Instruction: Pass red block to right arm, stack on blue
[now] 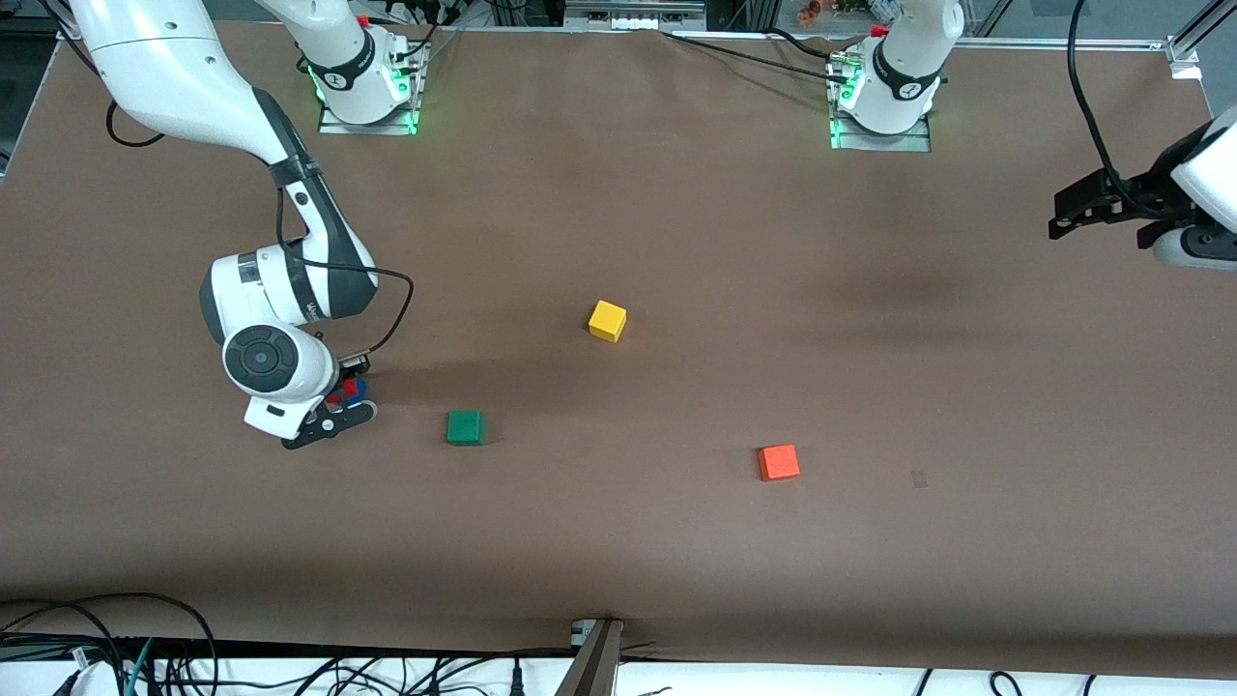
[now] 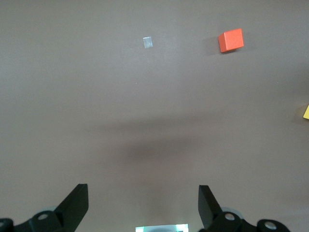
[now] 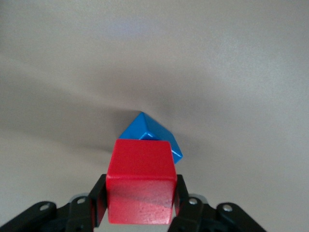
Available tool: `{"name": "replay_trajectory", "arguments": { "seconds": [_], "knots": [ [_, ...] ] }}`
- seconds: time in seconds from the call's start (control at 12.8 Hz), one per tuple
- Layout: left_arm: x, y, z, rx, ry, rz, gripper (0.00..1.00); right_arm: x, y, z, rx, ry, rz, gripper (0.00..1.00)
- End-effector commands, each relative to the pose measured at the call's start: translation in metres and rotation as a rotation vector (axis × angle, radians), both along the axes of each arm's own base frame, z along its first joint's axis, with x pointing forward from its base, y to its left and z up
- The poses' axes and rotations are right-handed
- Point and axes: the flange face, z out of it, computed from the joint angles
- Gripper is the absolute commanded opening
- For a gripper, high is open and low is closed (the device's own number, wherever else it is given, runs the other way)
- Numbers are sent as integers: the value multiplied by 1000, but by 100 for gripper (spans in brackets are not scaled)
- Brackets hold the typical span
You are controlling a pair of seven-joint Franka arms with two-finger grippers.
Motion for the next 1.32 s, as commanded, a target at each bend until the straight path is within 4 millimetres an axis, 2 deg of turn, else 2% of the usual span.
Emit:
{"name": "replay_trajectory", "arguments": {
  "seconds": [0.0,0.23,0.39,0.62,0.86,0.94,1.01,1.09,1.17,1.25],
  "knots": [
    [-13,-3,-11,6,-11,-4,100,-2,-11,0,-10,2,-12,100],
    [-15,4,-18,48,-17,2,100,-1,-13,31,-18,-10,-23,100],
    [-14,6,-18,47,-17,3,100,-5,-14,88,-27,-67,-107,100],
    [-14,16,-20,46,-10,22,100,-18,-12,161,20,-152,-373,100],
    [-14,20,-20,44,-8,27,100,-37,-65,237,67,-162,-519,100],
    [-14,20,-20,44,-9,27,100,-45,-81,270,71,-189,-544,100],
    [-14,19,-20,42,-8,25,100,-49,-84,299,81,-218,-546,100],
    [-14,19,-20,41,-8,25,100,-52,-98,326,75,-228,-578,100],
    [-14,19,-19,39,-9,25,100,-49,-120,347,79,-259,-622,100],
    [-13,19,-21,36,-6,24,100,-47,-131,357,116,-278,-654,100]
  ]
}}
